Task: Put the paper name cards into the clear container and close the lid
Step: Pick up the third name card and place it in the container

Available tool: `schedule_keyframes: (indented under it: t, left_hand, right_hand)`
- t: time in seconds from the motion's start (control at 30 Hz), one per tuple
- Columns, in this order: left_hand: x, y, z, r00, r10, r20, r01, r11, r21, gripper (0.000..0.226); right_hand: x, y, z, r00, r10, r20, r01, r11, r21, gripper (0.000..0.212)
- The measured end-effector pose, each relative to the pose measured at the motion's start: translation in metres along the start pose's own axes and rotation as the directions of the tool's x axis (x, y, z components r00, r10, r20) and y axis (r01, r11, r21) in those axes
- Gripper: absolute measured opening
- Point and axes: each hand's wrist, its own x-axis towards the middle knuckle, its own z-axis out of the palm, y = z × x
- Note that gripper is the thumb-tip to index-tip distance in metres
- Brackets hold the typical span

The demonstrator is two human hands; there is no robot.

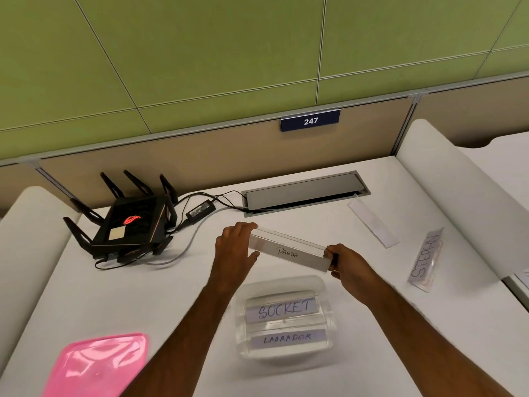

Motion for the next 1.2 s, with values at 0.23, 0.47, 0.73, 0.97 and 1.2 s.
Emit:
schedule_keyframes:
  t: [0.23,0.47,0.73,0.97,1.2]
  left_hand:
    - [-0.021,-0.004,-0.008,0.999,0.000,0.033,-0.001,1.000,0.016,0.064]
    - [-0.042,-0.013,-0.008,0.997,-0.007,0.083,0.012,0.998,-0.063,0.064]
    - [-0.059,-0.017,-0.007,0.993,-0.054,0.100,0.061,0.995,-0.074,0.066]
    - [-0.075,-0.020,-0.008,0.975,-0.187,0.116,0.208,0.957,-0.201,0.069]
    - [-0.083,-0.015,-0.008,0.964,-0.234,0.127,0.257,0.942,-0.215,0.074]
  right_hand:
    - [-0.010,0.009,-0.003,1.000,0.021,-0.017,-0.022,0.998,-0.054,0.026]
    - [-0.019,0.021,-0.010,0.980,-0.192,0.042,0.195,0.918,-0.345,0.024]
    - [-0.027,0.036,-0.014,0.915,-0.393,0.088,0.395,0.832,-0.390,0.032]
    - [-0.032,0.042,-0.023,0.895,-0.367,0.256,0.443,0.802,-0.401,0.069]
    - [-0.030,0.049,-0.020,0.871,-0.407,0.276,0.492,0.721,-0.489,0.061]
